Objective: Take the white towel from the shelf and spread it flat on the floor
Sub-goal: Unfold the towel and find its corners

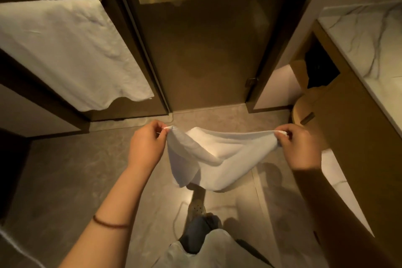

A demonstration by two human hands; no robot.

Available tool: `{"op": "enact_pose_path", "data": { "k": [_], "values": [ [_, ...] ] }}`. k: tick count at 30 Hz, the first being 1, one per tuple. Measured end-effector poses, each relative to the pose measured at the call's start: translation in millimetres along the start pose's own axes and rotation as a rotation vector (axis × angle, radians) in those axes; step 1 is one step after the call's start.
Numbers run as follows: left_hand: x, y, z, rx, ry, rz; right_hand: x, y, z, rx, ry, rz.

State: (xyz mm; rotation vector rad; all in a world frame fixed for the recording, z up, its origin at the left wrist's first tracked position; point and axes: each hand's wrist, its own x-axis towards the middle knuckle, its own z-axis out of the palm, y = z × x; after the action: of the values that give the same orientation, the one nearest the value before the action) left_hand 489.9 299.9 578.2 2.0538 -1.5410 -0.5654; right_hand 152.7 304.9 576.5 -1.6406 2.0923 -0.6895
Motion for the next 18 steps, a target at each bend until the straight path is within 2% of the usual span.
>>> {"op": "enact_pose_path", "data": {
  "k": [3, 7, 11, 18],
  "values": [
    [34.8, -2.7, 4.7, 0.007, -0.031, 0.003, 29.9, -7.6, 15.6, -0.038, -0.044, 0.021],
    [69.0, -1.0, 11.1, 0.024, -0.018, 0.021, 54.3, -14.0, 24.2, -0.081, 0.016, -0.249],
    [96.4, 5.8, 23.5, 0.073, -0.028, -0.003, 94.4, -12.9, 27.6, 0.006, -0.049, -0.095],
    [130.1, 24.8, 55.6, 0.093, 0.018, -0.149, 165.2, 4.9, 35.2, 0.065, -0.195, -0.149]
  ]
}}
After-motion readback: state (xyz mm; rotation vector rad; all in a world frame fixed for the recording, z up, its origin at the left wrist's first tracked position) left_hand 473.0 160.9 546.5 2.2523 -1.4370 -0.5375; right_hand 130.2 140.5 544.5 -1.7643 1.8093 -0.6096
